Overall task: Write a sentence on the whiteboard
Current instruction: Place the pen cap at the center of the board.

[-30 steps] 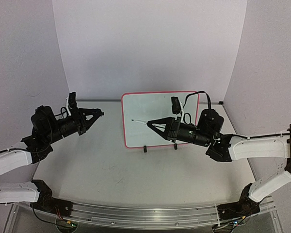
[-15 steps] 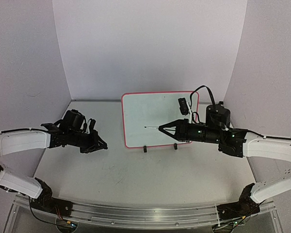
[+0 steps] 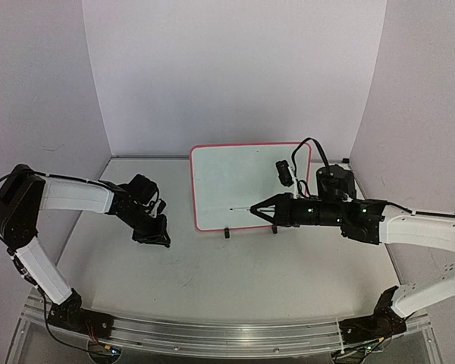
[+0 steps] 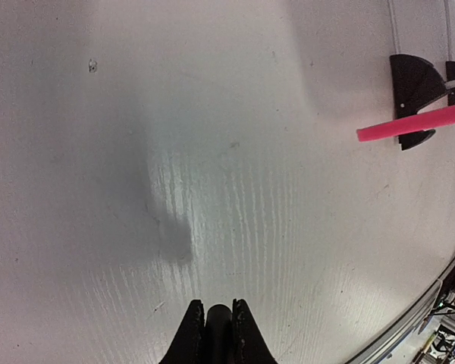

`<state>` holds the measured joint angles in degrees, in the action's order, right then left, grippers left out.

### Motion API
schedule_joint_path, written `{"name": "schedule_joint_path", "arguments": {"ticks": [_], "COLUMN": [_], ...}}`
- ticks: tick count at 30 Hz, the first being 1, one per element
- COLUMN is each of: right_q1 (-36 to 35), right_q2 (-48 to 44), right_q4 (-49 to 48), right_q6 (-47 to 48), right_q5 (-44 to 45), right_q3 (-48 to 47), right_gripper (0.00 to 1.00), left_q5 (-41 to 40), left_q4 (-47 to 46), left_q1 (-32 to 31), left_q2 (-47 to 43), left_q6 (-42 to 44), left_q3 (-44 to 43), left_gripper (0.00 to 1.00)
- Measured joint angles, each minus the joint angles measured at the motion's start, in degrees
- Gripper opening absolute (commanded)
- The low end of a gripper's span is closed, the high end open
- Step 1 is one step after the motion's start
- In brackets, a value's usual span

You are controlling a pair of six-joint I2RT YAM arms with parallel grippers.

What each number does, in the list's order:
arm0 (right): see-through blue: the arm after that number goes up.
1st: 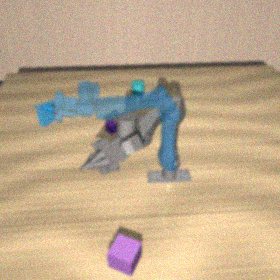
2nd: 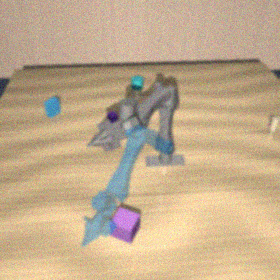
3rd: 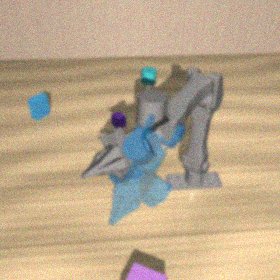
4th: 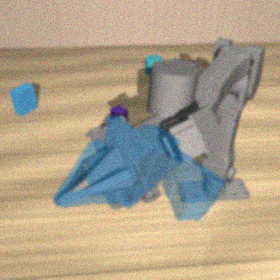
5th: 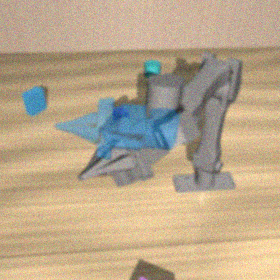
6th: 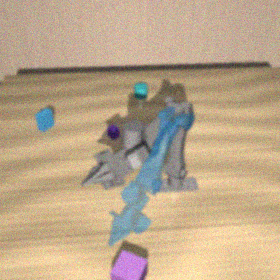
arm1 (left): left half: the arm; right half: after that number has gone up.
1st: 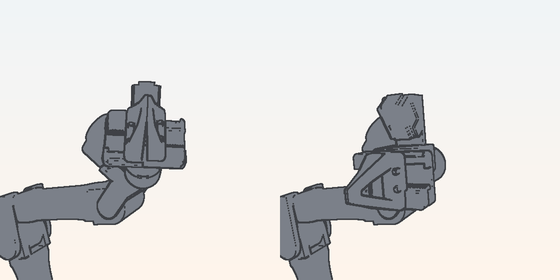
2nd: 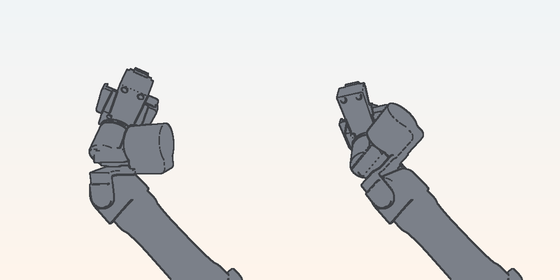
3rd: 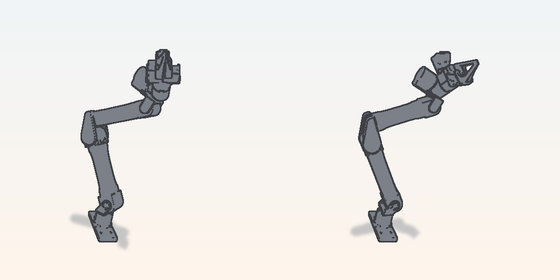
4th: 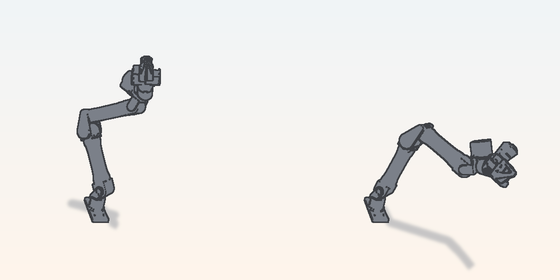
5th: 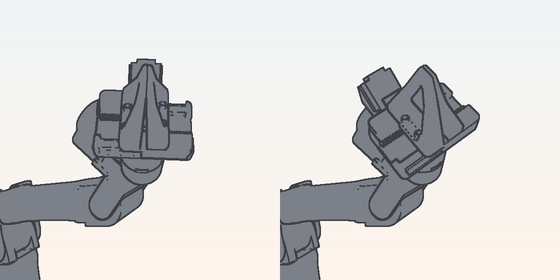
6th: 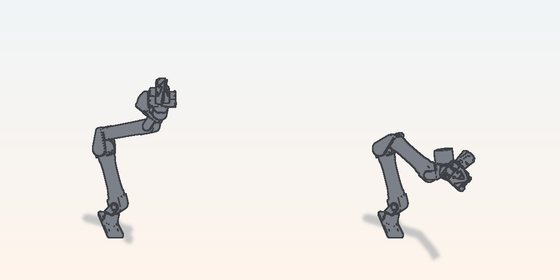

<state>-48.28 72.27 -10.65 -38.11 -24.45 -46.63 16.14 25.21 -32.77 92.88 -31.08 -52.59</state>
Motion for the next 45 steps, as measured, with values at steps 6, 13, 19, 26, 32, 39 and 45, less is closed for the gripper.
{"name": "schedule_joint_path", "arguments": {"ticks": [6, 13, 19, 26, 32, 39, 45], "right_q1": [-0.05, -0.28, -0.73, -1.0, -1.04, -1.96, -2.87], "right_q2": [0.0, 0.82, 1.14, 0.28, -0.61, 1.48, 6.75], "right_q4": [0.54, 0.93, 1.69, 2.58, 3.16, 3.47, -0.14], "right_q6": [0.03, 0.03, 0.19, 0.38, 1.51, 4.82, 6.66], "right_q5": [1.01, 1.47, 3.69, 8.55, 11.01, 12.97, 13.09], "right_q3": [0.0, 0.0, 0.0, 0.0, -1.07, -6.58, -10.43], "right_gripper": [0.0, 0.0, 0.0, 0.0, 0.0, 0.0, 0.0], "left_q5": [-0.31, -1.27, -3.35, -6.45, -8.24, -3.29, 5.76], "left_q4": [1.42, 1.91, 2.36, 5.59, 11.98, 16.27, 15.07], "left_q1": [0.02, 0.02, 0.11, 0.11, 0.48, 1.85, 3.73], "left_q2": [3.17, 4.03, 3.31, -2.19, -4.79, -4.83, -1.93], "left_q6": [1.72, 3.02, 3.49, 4.27, 7.81, 18.32, 27.79], "left_q3": [-0.01, -0.01, -0.01, -0.37, -5.28, -18.38, -31.36], "left_gripper": [0.19, 0.48, 0.73, 0.92, 0.94, 0.95, 0.89]}}
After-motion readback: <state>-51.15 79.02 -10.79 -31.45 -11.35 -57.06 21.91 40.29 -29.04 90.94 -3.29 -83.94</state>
